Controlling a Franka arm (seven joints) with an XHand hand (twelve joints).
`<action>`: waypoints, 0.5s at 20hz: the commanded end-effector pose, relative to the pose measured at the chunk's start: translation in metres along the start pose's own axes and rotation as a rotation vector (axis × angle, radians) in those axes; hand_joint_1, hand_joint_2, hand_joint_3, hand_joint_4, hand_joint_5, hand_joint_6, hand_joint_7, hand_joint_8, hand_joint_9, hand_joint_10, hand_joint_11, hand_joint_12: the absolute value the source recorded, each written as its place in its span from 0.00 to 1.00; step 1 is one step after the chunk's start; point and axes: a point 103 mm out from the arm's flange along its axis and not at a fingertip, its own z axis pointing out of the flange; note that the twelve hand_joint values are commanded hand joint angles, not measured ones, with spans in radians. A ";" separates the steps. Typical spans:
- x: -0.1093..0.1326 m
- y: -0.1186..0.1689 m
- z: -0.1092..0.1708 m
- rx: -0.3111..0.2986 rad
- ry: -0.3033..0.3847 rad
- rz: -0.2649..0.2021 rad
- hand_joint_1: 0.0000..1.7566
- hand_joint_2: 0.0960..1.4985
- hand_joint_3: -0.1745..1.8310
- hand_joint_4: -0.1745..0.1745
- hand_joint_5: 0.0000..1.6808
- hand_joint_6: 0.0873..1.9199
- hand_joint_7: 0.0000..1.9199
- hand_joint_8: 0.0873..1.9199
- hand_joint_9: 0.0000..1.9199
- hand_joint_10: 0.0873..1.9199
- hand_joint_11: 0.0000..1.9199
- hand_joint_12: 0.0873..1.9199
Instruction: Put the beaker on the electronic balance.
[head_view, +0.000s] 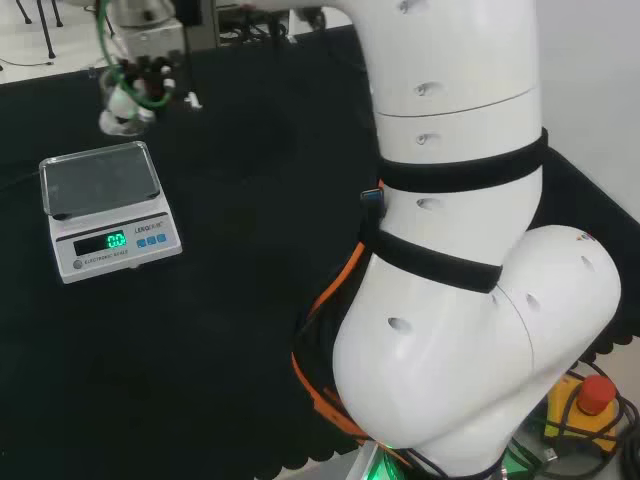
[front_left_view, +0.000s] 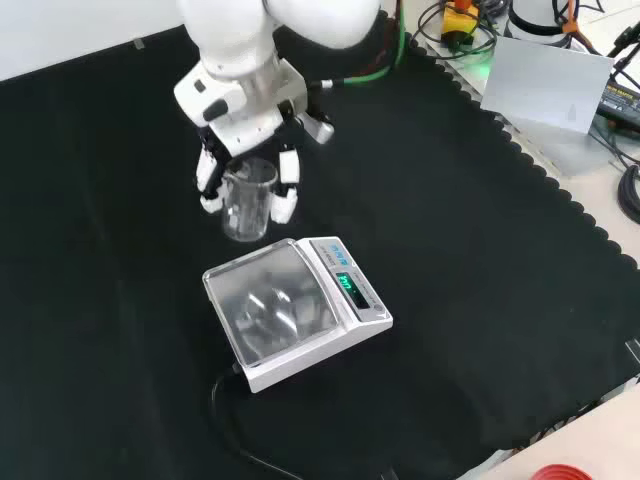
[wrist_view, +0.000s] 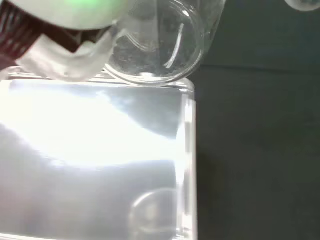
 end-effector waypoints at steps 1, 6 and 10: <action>0.048 0.012 0.038 0.066 0.009 -0.053 0.69 0.34 0.47 0.00 0.78 0.31 0.64 0.61 0.87 0.19 0.89 0.18; 0.036 0.014 0.064 0.107 -0.017 -0.037 0.69 0.34 0.47 0.00 0.78 0.30 0.65 0.61 0.87 0.19 0.89 0.18; 0.037 0.018 0.076 0.130 -0.021 -0.027 0.69 0.34 0.47 0.00 0.78 0.30 0.65 0.61 0.87 0.19 0.89 0.18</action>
